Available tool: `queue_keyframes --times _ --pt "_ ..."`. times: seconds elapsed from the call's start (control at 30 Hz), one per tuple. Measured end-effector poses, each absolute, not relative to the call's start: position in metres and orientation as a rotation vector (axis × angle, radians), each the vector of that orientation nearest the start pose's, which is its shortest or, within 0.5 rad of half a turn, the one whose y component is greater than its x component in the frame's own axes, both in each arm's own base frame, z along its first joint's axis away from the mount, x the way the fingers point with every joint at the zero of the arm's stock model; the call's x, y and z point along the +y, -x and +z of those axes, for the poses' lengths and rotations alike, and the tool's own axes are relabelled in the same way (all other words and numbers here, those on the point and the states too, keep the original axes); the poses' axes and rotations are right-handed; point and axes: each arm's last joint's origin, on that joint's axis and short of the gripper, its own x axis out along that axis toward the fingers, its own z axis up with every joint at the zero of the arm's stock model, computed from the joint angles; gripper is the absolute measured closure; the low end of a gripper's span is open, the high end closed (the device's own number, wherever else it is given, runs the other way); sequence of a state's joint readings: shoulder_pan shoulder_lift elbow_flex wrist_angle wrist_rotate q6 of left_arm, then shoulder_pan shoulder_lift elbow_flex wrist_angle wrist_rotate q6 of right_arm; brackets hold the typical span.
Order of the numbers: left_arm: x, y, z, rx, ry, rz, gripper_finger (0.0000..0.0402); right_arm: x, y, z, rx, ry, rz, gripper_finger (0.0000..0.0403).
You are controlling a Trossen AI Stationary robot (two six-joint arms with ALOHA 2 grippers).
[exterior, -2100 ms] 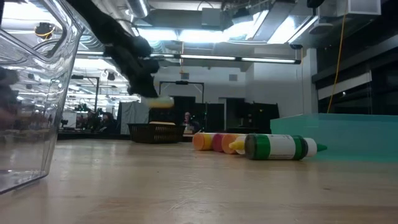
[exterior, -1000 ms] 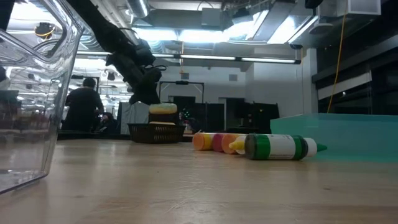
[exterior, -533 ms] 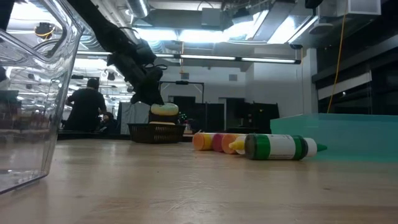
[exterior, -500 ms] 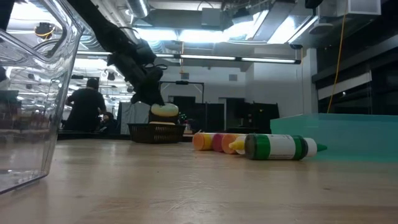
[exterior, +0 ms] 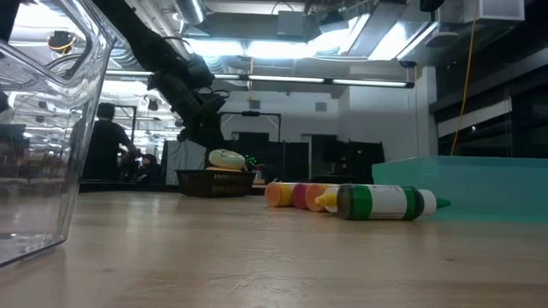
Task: Pick & Place Food Item
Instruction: Put the blue donut into the black bin, then put the top green food coloring bottle into the transparent bin
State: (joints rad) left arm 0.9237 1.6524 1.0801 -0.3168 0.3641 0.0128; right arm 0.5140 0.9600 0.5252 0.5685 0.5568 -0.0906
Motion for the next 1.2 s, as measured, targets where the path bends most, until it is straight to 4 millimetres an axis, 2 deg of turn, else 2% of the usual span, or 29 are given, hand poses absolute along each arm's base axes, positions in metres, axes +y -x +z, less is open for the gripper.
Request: queue_keyframes --times 0.3,0.6,0.67,0.77,0.87,0.97,1.1,1.2 --pt "0.268 -0.211 0.210 0.763 0.483 0.641 0.0258 0.089 -0.188 0.283 -0.113 0.022 -0.048 0.0108" --pt "0.267 -0.213 0.212 0.745 0.469 0.642 0.0258 0.089 -0.188 0.283 -0.113 0.023 -0.048 0.0108" --pt "0.265 -0.215 0.219 0.719 0.427 0.630 0.0258 0.089 -0.188 0.283 -0.113 0.023 -0.048 0.0108" --pt "0.257 -0.223 0.239 0.619 0.331 0.549 0.0258 0.089 -0.188 0.283 -0.113 0.025 -0.048 0.0108" --pt "0.241 -0.231 0.271 0.446 0.259 0.425 0.0258 0.089 -0.188 0.283 -0.113 0.028 -0.049 0.0108" --pt "0.216 -0.236 0.307 0.287 0.172 0.322 0.0258 0.089 -0.188 0.283 -0.112 0.029 -0.049 0.0108" --pt "0.165 -0.243 0.346 0.165 0.025 0.195 0.0258 0.089 -0.188 0.283 -0.112 0.030 -0.049 0.0108" --pt "0.121 -0.251 0.357 0.133 -0.044 0.135 0.0258 0.089 -0.188 0.283 -0.112 0.030 -0.049 0.0108"
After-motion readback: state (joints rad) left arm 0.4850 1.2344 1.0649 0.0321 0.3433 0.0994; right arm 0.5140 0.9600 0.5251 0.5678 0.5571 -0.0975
